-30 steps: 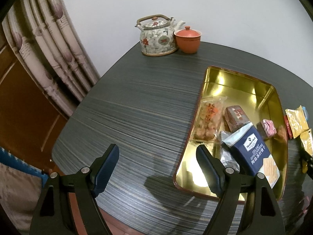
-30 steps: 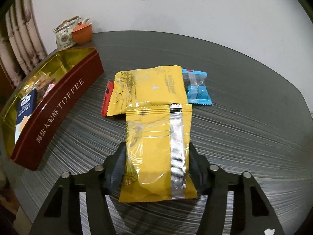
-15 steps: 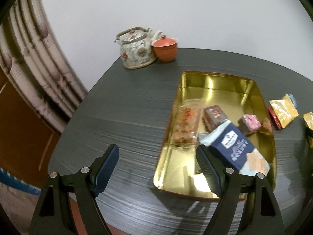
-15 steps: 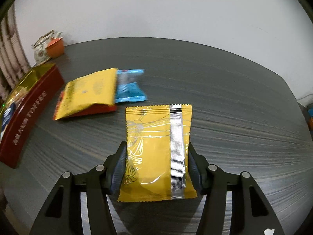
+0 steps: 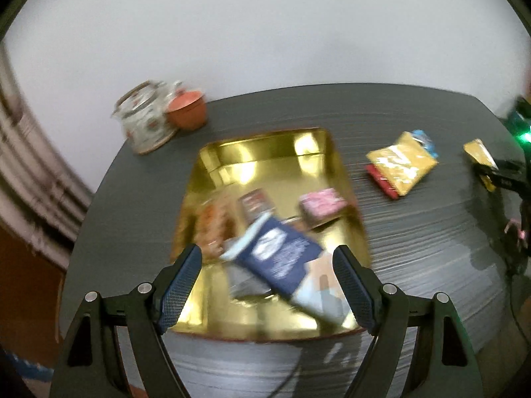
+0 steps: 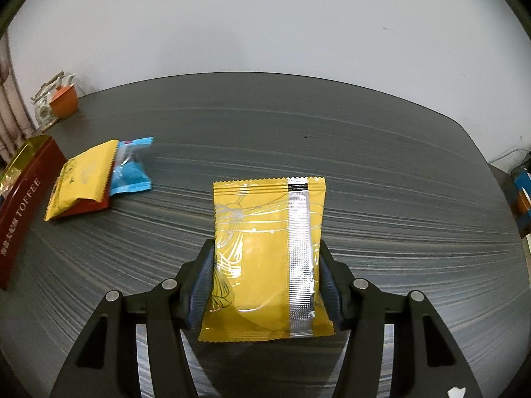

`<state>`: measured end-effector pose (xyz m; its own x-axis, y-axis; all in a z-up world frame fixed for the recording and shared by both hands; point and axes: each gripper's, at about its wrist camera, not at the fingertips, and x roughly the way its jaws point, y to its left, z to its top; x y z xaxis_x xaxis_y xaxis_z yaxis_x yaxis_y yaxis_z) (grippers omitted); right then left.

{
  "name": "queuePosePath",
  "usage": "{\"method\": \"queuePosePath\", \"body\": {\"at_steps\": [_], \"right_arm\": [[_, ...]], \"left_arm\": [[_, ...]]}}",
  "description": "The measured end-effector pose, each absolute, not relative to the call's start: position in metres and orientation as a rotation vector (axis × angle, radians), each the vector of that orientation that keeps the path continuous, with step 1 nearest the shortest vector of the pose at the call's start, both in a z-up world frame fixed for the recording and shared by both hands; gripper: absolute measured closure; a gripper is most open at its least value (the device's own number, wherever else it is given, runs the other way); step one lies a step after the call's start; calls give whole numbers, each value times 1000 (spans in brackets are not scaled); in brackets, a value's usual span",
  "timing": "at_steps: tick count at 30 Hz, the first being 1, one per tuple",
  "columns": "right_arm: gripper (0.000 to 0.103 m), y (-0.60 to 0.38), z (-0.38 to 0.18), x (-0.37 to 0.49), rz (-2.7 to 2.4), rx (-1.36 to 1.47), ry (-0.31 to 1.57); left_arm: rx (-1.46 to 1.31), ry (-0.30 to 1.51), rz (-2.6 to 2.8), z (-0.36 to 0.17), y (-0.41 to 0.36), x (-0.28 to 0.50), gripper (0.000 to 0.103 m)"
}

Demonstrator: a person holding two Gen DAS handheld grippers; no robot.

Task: Organize snacks
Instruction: 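Lift the yellow packet with the right gripper while the left moves to the other yellow packet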

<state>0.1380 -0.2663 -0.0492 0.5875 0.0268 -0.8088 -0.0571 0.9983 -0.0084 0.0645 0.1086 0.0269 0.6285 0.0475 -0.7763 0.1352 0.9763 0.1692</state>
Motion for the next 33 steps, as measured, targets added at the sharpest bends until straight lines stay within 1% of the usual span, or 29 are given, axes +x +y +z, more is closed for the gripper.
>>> {"method": "queuePosePath", "body": {"at_steps": [7,17,21,33], "right_arm": [[49,-260,-50,146,48,-31,943],[48,-259,-51,146,48,-31,942],[48,-257,-51,147,48,-31,942],[46,-264,-52,142,50,-27,940]], "left_arm": [[273,876,-203,28,49,93,22],[292,913,-393,18,-15,141,21],[297,933,-434,9,-32,158,13],[369,1008,-463,-17,-69,207,12]]}}
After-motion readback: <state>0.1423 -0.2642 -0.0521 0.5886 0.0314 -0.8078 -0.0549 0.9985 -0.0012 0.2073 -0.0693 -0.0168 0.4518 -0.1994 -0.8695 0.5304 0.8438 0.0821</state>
